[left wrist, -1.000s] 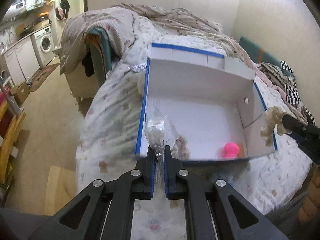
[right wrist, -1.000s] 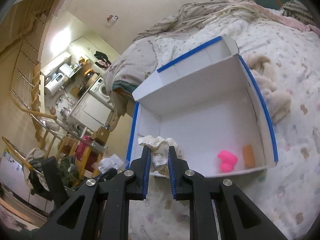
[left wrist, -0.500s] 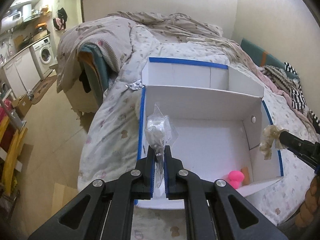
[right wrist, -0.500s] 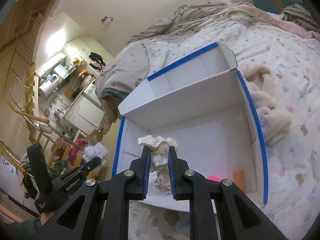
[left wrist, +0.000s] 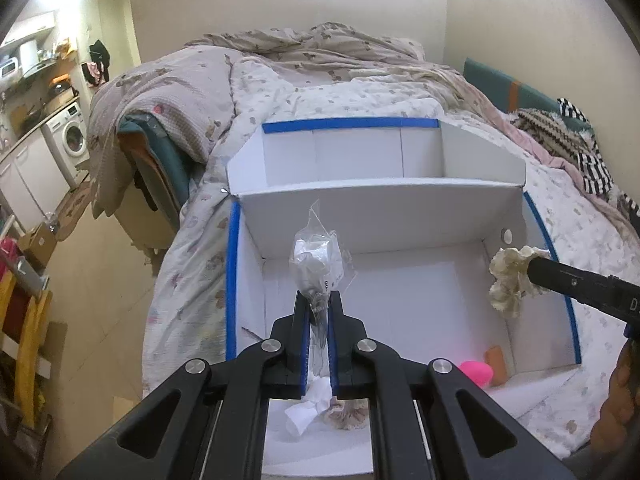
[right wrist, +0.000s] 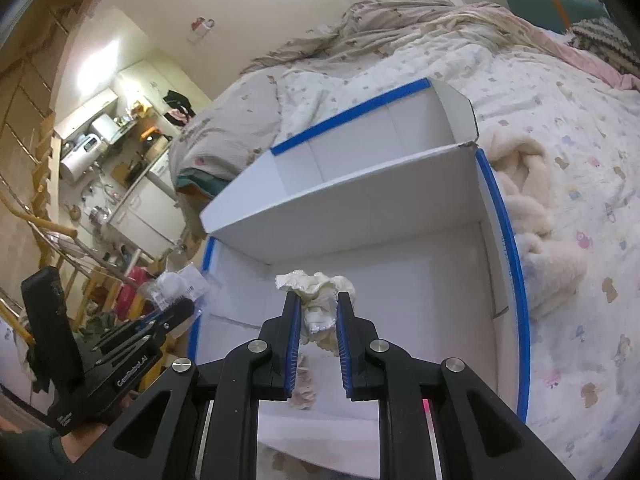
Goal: Organize soft objects
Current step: 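Carry bag and scrunchie into the box and open both grippers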
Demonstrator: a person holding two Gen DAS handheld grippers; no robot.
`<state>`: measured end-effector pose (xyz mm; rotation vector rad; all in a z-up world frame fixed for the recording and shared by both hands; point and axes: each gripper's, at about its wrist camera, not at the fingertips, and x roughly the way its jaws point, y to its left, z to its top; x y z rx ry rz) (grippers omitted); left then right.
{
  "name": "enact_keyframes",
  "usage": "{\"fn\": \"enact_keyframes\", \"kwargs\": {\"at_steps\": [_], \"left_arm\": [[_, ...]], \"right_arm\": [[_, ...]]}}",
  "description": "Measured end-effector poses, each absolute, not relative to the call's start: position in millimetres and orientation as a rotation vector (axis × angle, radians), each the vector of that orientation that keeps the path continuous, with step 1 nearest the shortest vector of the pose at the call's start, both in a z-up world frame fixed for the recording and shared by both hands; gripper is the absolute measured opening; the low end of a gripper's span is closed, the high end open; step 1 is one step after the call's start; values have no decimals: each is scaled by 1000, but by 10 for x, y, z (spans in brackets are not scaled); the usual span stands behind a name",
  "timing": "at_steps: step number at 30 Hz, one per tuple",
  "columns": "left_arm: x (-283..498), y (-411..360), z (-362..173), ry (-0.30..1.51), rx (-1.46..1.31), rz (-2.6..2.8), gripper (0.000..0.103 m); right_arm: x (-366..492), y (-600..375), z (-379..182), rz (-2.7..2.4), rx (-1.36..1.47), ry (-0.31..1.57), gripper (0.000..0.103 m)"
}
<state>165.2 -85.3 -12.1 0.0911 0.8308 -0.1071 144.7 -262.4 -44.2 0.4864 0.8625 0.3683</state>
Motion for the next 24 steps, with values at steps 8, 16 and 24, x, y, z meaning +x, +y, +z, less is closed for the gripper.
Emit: {"fn": "enact_keyframes", "kwargs": {"at_steps": [8, 16, 24], "left_arm": [[1797, -882, -480, 891, 96, -93, 7], [1897, -889, -720, 964, 100, -80, 7], [1891, -942, -829, 996, 126, -91, 7]], "right_arm": [[1590, -2516, -712, 303, 401, 948, 19], [1616, -2446, -851, 269, 356, 1016, 19], [1664, -2423, -1039, 233, 327, 1107, 19]]}}
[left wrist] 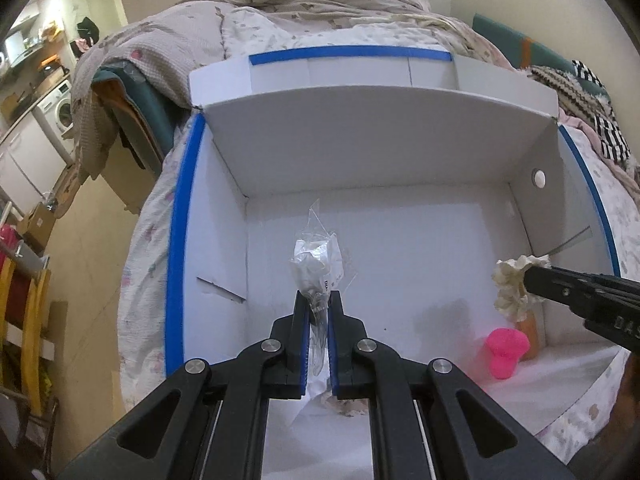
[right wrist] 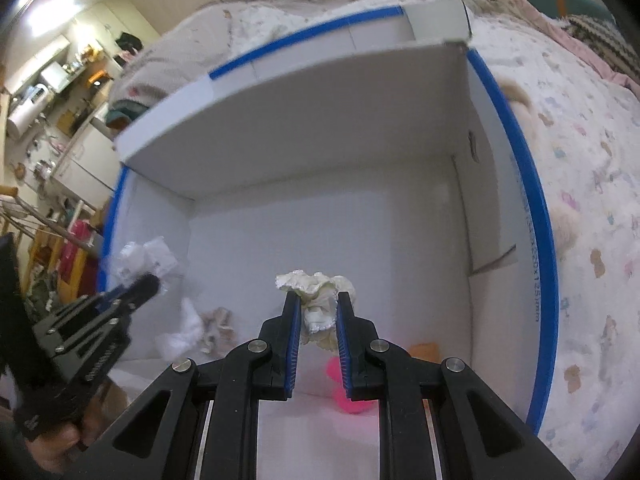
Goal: Organize soft objects
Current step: 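Carry bag and scrunchie into the box and open both grippers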
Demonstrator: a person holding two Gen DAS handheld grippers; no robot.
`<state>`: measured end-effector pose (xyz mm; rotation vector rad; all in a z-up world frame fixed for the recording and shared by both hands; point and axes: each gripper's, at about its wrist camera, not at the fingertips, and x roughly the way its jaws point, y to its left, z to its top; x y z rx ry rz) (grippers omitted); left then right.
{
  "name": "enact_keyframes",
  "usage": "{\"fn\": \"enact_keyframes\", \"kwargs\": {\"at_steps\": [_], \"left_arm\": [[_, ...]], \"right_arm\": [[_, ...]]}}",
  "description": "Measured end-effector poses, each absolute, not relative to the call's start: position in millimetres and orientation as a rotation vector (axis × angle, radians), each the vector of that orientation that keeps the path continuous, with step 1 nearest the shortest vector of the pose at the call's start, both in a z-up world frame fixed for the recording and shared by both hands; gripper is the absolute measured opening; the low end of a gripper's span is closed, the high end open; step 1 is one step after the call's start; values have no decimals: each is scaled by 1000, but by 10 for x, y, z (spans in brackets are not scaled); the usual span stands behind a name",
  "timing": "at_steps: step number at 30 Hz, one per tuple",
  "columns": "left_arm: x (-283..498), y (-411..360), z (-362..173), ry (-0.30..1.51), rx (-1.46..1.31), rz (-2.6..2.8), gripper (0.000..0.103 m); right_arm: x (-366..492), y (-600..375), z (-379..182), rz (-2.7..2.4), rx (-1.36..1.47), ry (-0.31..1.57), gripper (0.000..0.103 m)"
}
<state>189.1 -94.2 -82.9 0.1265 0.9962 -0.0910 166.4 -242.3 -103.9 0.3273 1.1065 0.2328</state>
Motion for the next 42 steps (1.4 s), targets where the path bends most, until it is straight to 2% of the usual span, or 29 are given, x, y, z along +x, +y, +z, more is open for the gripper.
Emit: {"fn": "enact_keyframes", "kwargs": {"at_steps": [13, 24, 27, 29, 30, 31, 32, 34, 37, 42], "left_arm": [[1918, -991, -1028, 1076, 161, -106, 8], [1880, -999, -1042, 1090, 180, -101, 9], [1892, -972, -1035, 1098, 166, -97, 21], [1901, -948, -1027, 1099, 152, -93, 36], [1897, -936, -1021, 1097, 146, -91, 40], [1894, -924, -1012, 1094, 138, -85, 46], [1893, -911, -1000, 1089, 131, -81, 52], [1887, -904, -972, 1078, 125, -81, 58], [1870, -904, -925, 1049, 120, -81, 59], [1852, -894, -866, 1025, 104, -81, 59]], "right_arm": [[1706, -2424, -1232, 201, 330, 1202, 19], [1694, -2445, -1212, 216, 339, 1185, 21], [1683, -2457, -1217, 219, 343, 1185, 27], [1681, -2461, -1214, 219, 341, 1182, 34], [1679, -2461, -1209, 221, 342, 1178, 39], [1678, -2459, -1204, 221, 345, 1175, 57], [1673, -2464, -1193, 222, 353, 1166, 69], [1672, -2465, -1166, 228, 363, 1152, 73], [1674, -2478, -1129, 227, 371, 1133, 90], [1673, -2439, -1033, 250, 385, 1095, 98]]}}
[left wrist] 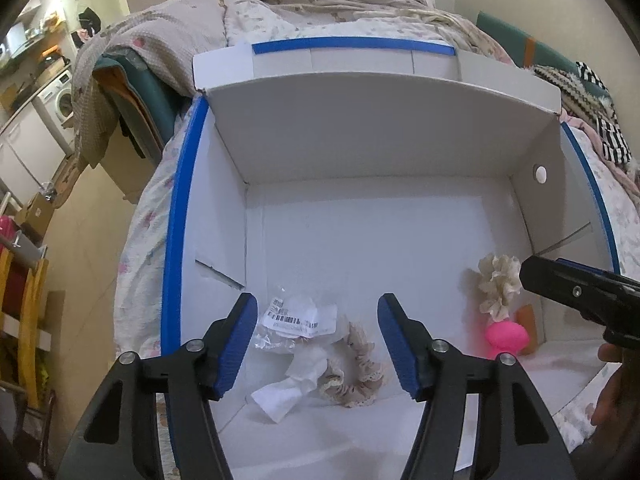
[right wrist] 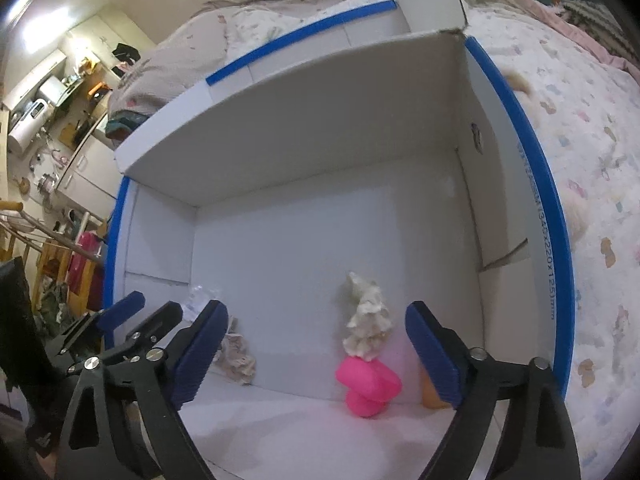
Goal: Organize soft objects
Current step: 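Carry bag and scrunchie into the box and open both grippers, then withdraw both grippers from the box toward the blue plush toy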
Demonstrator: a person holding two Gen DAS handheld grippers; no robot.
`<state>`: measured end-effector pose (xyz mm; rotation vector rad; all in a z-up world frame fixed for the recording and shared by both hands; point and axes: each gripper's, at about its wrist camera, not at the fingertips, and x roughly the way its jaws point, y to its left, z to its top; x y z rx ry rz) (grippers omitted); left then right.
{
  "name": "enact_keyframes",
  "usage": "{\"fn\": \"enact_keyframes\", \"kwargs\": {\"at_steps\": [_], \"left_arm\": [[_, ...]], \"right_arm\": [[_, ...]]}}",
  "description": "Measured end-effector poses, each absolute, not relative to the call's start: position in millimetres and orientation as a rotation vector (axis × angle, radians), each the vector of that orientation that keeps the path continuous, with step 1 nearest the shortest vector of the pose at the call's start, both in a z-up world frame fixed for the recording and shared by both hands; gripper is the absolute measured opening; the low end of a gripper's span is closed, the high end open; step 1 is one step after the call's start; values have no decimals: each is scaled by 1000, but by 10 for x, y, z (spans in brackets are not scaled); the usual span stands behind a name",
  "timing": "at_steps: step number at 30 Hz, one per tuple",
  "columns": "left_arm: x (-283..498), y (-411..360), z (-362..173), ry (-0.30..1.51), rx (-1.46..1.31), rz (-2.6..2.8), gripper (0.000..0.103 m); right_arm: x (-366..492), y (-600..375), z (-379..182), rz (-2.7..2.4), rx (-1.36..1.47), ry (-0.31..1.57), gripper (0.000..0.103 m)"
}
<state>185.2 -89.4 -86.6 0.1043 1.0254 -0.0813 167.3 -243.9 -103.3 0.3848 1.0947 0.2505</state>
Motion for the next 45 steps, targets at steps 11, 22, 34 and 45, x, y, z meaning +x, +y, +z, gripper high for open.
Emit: {"fn": "enact_keyframes", "kwargs": {"at_steps": [11, 22, 34, 45], "left_arm": [[1821, -892, -804, 1007, 98, -73, 60], [1663, -799, -599, 987, 29, -70, 60], [1295, -590, -296, 923, 39, -61, 61], [843, -247, -379, 974, -72, -12, 61]], "right_arm": [[1688, -2434, -946, 267, 402, 1055, 100], [1548, -2475, -819, 254, 431, 1012, 100], [972, -2450, -562, 280, 417, 957, 101], [587, -2351, -639, 278, 387, 991, 101]]}}
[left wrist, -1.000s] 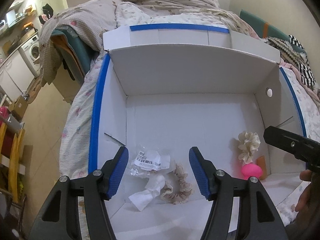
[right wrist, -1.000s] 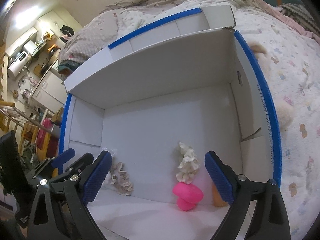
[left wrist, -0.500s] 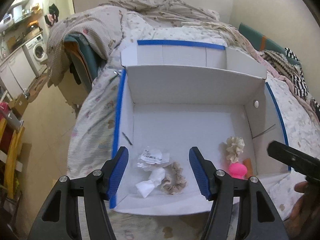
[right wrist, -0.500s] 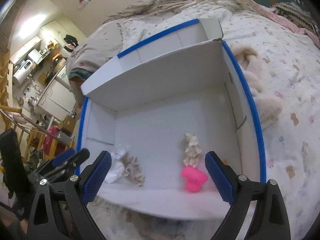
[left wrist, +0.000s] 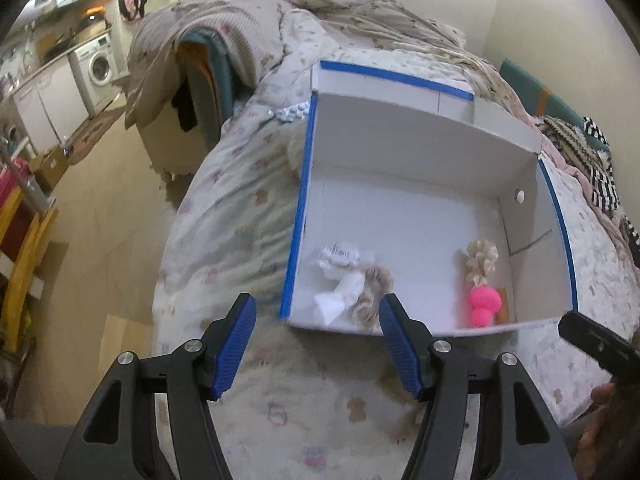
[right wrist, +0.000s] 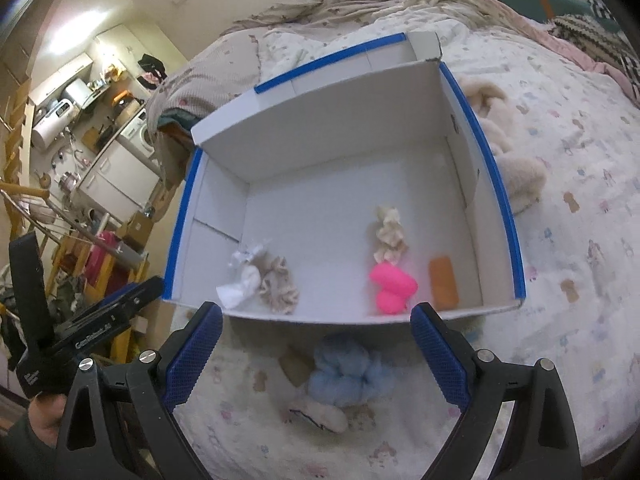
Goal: Organize soft objects
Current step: 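Withdraw both grippers from the box toward the blue plush toy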
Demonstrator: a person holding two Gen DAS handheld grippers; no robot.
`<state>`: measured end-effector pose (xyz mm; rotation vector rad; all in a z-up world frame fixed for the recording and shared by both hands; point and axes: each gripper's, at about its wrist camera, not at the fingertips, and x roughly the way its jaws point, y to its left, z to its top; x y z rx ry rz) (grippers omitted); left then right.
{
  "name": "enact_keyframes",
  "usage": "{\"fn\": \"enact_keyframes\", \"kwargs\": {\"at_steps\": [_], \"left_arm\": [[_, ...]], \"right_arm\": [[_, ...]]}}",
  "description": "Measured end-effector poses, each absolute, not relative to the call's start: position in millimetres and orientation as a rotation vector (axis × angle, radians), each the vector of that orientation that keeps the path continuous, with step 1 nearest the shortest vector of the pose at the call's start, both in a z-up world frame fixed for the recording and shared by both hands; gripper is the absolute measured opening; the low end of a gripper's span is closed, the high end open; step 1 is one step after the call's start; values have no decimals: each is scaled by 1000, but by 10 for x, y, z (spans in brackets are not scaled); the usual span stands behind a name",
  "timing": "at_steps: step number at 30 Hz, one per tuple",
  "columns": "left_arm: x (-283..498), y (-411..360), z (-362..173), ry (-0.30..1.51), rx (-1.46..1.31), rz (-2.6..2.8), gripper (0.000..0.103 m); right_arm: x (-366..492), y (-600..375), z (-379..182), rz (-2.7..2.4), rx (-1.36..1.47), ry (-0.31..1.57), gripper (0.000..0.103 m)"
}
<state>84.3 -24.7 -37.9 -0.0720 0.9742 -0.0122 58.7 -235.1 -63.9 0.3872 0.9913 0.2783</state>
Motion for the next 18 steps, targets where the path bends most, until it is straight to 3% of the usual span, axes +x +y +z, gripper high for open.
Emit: {"fn": "enact_keyframes", "kwargs": {"at_steps": [18], "left_arm": [[713, 242, -860, 1110, -89, 133, 61]], "right_arm": [[510, -2478, -1043, 160, 318, 1132, 101]]}}
